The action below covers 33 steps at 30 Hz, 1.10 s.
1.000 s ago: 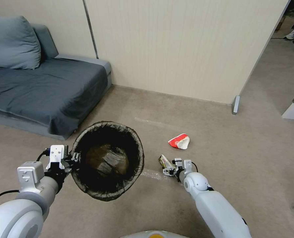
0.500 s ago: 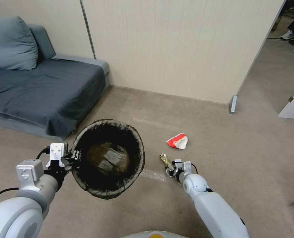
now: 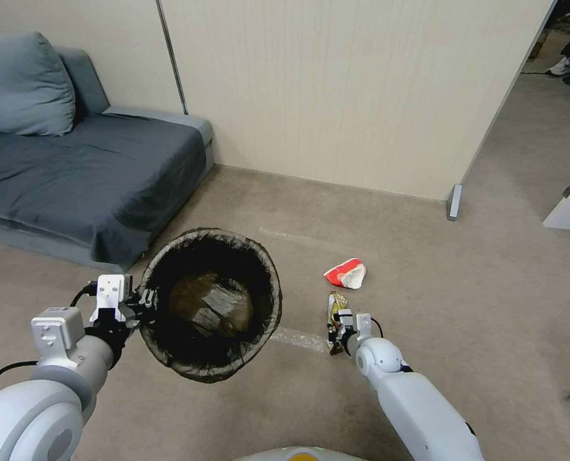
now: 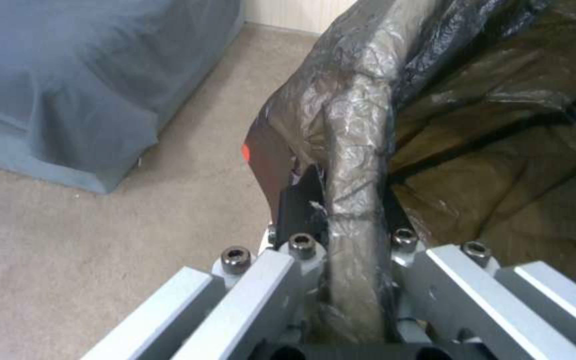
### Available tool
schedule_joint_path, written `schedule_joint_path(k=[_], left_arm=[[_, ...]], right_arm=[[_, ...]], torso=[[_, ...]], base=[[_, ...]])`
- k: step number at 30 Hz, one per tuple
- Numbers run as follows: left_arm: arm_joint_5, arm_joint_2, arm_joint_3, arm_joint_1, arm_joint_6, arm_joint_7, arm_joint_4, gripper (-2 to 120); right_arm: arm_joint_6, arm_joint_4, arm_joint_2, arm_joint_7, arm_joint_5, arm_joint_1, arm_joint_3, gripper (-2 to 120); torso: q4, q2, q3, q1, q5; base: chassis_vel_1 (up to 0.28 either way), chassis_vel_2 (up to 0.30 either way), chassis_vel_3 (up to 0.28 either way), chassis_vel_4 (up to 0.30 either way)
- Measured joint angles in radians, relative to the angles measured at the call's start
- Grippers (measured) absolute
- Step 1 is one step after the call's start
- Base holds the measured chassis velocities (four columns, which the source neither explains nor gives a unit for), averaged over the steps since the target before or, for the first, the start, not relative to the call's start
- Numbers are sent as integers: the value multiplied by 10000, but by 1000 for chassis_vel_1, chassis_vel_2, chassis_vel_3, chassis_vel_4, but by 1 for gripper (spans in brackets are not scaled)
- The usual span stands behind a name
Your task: Pick up the trash bin, then pick up the garbage from the floor and place it into the trash bin.
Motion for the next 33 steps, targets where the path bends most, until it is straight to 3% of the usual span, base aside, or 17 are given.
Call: schedule_joint_path(k=[5, 8, 10, 12, 20, 27, 33], left_arm=[[-51, 36, -3, -2, 0, -6, 0, 1], [-58, 47, 0, 50, 0, -7, 0, 1], [-56, 47, 12, 52, 0, -8, 0, 1], [-37, 27, 69, 44, 0, -10, 0, 1], [52, 15, 160, 36, 0, -24, -1, 1], [159, 82, 273, 60, 0, -30, -1, 1], [192, 84, 314, 64, 0, -33, 0, 1]], right_arm=[[169, 1024, -145, 73, -130, -109, 289, 0], [-43, 3001, -475, 240, 161, -195, 613, 0], [-146, 3464, -571, 286, 285, -204, 656, 0], [-453, 4970, -952, 443, 771, -194, 695, 0], [-1263, 7857, -1730, 849, 2414, 136, 529, 0], [-1875, 10214, -2028, 1427, 4562, 1327, -405, 0], [-2190, 11274, -2069, 1966, 5477, 2270, -1641, 0]], torso=[[-6, -1, 0, 1, -4], [-4, 0, 0, 0, -12], [-5, 0, 0, 0, -7], [-4, 0, 0, 0, -9], [-6, 0, 0, 0, -7], [-3, 0, -1, 0, -9], [-4, 0, -1, 0, -10]], base=[[0, 0, 0, 0], [0, 0, 0, 0], [0, 0, 0, 0], [0, 0, 0, 0], [0, 0, 0, 0], [0, 0, 0, 0], [0, 0, 0, 0]])
